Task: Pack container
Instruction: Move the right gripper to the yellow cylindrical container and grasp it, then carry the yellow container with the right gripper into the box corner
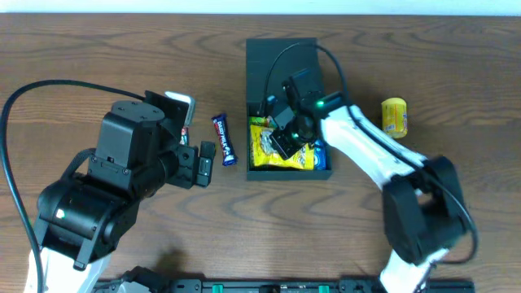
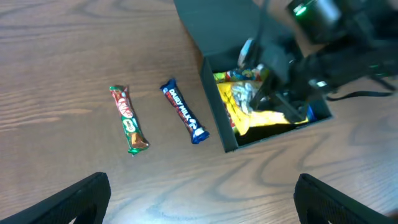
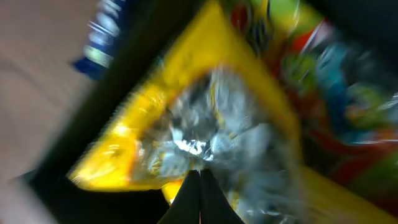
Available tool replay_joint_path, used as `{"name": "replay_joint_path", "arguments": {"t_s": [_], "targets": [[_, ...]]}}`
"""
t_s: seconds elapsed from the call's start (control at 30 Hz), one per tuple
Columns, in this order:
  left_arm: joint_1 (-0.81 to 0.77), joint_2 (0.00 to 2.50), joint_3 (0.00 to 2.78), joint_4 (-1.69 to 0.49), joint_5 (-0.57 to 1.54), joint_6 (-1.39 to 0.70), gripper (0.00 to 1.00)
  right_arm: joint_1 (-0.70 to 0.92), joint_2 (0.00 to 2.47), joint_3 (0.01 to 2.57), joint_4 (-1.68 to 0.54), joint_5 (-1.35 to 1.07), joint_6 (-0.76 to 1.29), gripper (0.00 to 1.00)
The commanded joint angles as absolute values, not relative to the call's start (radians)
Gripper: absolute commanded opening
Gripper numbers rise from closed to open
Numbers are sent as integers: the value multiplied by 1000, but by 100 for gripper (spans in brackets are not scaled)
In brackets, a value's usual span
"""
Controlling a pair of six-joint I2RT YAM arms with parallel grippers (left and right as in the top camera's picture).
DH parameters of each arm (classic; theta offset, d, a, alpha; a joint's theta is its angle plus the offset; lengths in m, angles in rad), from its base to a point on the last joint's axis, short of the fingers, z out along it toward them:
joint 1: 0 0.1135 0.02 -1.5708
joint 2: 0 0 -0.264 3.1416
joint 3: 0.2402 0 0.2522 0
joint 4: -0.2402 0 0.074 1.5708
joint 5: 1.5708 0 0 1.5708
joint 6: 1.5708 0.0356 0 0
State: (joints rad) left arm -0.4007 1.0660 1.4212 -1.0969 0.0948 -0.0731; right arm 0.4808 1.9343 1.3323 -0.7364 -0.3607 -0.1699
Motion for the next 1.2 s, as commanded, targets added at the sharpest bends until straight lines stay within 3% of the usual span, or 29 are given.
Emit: {"name": "replay_joint_path", "arguments": {"t_s": [0.0,0.17,0.3,0.4,0.53,0.6,0.63,0.7,0.73,0.77,0.87,1.17], "targets": [[-397,1066,1422,-1104,102,-54,95,476,1980,1325,-725,-337,-118,1],[-397,1066,1422,-1103,102,-55,95,478,1967,1335,-754,-431,-121,1],[-397,1066,1420,-1104,102,-55,95,468,1804,1396,-846,-471,-149,1],[-397,1066,1405,-1104,102,-56,95,414,1614,1407,-850,-350,-118,1],[-397,1066,1371,-1102,102,-56,95,216,1509,1407,-902,-133,-23,2],[-397,1066,1361,-1102,102,-56,95,84,1536,1398,-929,-100,7,10],[-397,1067,1361,-1101,102,-56,95,40,1555,1393,-928,-101,7,23],[-397,1066,1361,-1092,102,-56,96,-61,1627,1391,-916,-102,7,57],[-397,1066,1361,-1091,102,-56,96,-88,1658,1391,-904,-101,6,69],[-397,1066,1361,-1090,102,-55,95,-107,1687,1391,-888,-102,3,74],[-397,1066,1361,-1086,102,-56,95,-131,1786,1391,-812,-93,-1,82],[-398,1066,1361,-1077,102,-56,95,-131,2031,1391,-718,19,101,83]]}}
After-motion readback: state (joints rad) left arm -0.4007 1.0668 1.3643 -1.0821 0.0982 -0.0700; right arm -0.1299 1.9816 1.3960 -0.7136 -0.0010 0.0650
